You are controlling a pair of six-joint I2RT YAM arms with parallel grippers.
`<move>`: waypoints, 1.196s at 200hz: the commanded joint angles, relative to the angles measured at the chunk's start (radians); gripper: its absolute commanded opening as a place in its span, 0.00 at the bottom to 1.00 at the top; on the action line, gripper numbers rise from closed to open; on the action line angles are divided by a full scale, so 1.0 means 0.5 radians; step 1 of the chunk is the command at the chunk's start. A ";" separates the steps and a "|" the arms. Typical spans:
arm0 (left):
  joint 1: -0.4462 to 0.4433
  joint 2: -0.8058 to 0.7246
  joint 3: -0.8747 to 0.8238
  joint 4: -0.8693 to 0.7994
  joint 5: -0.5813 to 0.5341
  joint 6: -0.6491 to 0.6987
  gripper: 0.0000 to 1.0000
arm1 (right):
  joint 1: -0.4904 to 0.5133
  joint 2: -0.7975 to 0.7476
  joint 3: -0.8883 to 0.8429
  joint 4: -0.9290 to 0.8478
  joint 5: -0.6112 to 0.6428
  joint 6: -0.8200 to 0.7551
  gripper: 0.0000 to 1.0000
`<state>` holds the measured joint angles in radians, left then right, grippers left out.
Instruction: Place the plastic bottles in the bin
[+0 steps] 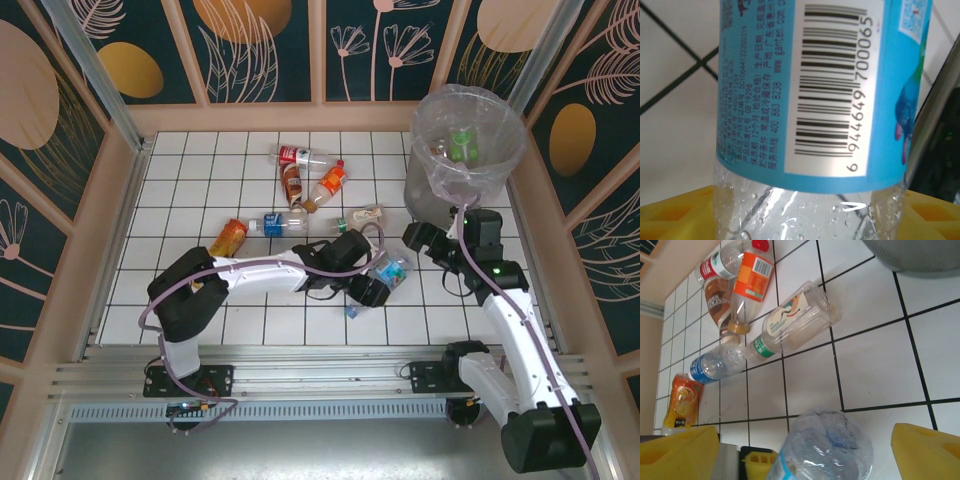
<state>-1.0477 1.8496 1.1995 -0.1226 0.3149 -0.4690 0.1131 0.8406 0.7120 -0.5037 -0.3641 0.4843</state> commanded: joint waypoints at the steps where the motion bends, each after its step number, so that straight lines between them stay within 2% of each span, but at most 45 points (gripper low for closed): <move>1: -0.010 -0.074 0.040 0.148 0.088 -0.171 0.71 | 0.014 -0.003 -0.070 0.204 -0.067 0.088 0.94; 19: -0.006 -0.108 -0.004 0.230 0.143 -0.266 0.71 | 0.017 0.015 -0.098 0.237 -0.066 0.101 0.98; 56: 0.001 -0.176 -0.095 0.422 0.182 -0.442 0.70 | 0.024 0.043 -0.160 0.309 -0.150 0.132 0.98; 119: 0.000 -0.162 -0.067 0.448 0.112 -0.425 0.70 | 0.079 0.093 -0.224 0.464 -0.345 0.222 0.98; 218: 0.006 -0.207 -0.083 0.469 0.067 -0.373 0.76 | 0.097 0.097 -0.189 0.567 -0.373 0.297 0.62; 229: 0.011 -0.215 -0.080 0.469 0.065 -0.371 0.79 | 0.102 0.095 -0.176 0.578 -0.374 0.303 0.61; 239: 0.012 -0.225 -0.074 0.469 0.065 -0.367 0.86 | 0.107 0.096 -0.159 0.584 -0.370 0.306 0.60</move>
<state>-1.0454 1.7756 1.1622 0.0826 0.3565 -0.6674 0.1516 0.8875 0.6060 -0.2649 -0.5179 0.6128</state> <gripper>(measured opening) 0.809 0.676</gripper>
